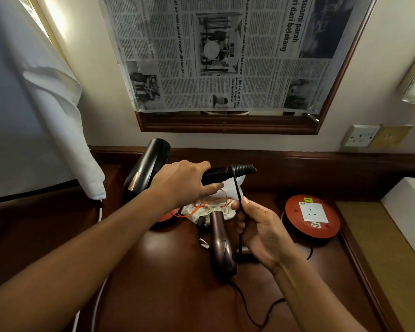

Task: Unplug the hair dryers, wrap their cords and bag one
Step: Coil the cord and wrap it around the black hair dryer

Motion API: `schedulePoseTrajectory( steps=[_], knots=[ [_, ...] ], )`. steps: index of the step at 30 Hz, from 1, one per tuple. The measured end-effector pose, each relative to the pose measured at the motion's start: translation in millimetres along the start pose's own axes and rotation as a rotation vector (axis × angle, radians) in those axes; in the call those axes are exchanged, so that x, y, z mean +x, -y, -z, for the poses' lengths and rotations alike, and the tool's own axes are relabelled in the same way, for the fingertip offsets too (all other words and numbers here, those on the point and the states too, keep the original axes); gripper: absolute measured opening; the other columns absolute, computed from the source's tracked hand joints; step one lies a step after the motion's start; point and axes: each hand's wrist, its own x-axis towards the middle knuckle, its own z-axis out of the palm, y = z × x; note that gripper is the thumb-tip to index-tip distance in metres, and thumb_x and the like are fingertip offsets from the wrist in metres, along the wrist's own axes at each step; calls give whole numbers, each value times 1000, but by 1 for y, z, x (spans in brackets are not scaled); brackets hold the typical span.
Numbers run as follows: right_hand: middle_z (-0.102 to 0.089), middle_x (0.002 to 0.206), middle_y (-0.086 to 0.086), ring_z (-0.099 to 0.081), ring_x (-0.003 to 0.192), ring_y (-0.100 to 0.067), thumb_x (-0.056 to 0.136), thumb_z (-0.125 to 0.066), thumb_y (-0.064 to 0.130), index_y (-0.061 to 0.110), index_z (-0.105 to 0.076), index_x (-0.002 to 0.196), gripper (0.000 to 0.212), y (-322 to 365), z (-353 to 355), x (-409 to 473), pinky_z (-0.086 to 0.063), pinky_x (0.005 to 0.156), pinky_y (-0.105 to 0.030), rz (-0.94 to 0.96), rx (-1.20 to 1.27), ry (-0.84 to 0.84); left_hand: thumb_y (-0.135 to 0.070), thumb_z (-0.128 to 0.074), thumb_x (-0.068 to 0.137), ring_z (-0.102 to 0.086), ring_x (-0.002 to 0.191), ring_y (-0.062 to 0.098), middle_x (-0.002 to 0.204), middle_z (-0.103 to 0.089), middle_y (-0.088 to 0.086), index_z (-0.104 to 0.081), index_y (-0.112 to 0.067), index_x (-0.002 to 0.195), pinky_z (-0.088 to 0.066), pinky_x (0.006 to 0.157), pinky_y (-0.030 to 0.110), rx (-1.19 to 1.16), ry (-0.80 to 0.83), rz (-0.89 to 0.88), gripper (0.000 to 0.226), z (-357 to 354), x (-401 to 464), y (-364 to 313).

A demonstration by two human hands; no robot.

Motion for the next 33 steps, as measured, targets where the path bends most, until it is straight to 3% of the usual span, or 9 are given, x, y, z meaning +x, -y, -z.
schedulePoseTrajectory(
  steps=[6,9,12,14,16,20,27,30,33],
  knots=[
    [-53,57,-2,-45,50,-11,92,-54,10,4,-59,82,13,-1,-8,-11,-41,48,-21,89,-87,-47,-70,-41,86,-51,63,9,68,-47,-11,-41,-32,89,-46,58,31,-59,16,-2,39,3,-8,-1],
    [-49,54,-5,-42,41,-11,94,-55,13,4,-58,83,15,-6,-13,-16,-34,37,-22,158,-254,-97,-71,-42,85,-50,61,5,68,-51,-10,-43,-32,88,-47,57,31,-74,11,-27,39,7,-10,-1],
    [-38,53,-7,-28,32,-11,98,-49,20,5,-55,88,18,-8,-16,-17,-22,32,-16,78,-294,-53,-74,-41,83,-52,61,6,68,-52,-10,-46,-32,90,-47,58,31,-60,33,-53,43,13,-12,0],
    [-30,52,-6,-22,32,-11,100,-44,28,9,-54,87,25,-8,-17,-15,-20,33,-14,-4,-329,14,-75,-40,82,-52,61,6,68,-53,-9,-47,-32,89,-45,57,30,-64,49,-70,44,15,-13,4],
    [-25,48,-4,-19,32,-10,98,-43,39,12,-54,73,38,-11,-19,-12,-18,35,-14,-45,-365,36,-74,-41,83,-52,60,6,67,-53,-8,-46,-33,86,-41,54,29,-88,50,-79,42,18,-14,8],
    [-22,48,-2,-17,36,-9,92,-43,47,18,-49,50,51,-23,-17,-3,-15,39,-16,10,-362,35,-74,-42,82,-51,58,5,66,-53,-8,-47,-32,85,-37,51,27,-102,61,-99,42,23,-17,19],
    [-31,56,-3,-30,52,-14,83,-61,34,9,-60,68,29,-42,-20,9,-31,52,-27,56,-85,208,-74,-45,80,-54,58,7,66,-55,-7,-48,-32,76,-34,51,22,-275,133,-91,42,26,-27,42],
    [-42,58,-2,-38,54,-13,78,-73,41,11,-64,72,31,-50,-26,13,-37,54,-23,119,-119,235,-77,-44,75,-55,58,8,66,-56,-7,-46,-34,73,-35,51,23,-316,157,-115,43,27,-31,45],
    [-52,67,-9,-44,62,-22,90,-59,32,11,-65,76,27,-55,-28,22,-38,60,-28,264,-338,77,-82,-38,68,-55,58,8,65,-56,-6,-49,-35,76,-37,52,23,-337,191,-150,50,28,-33,46]
  ],
)
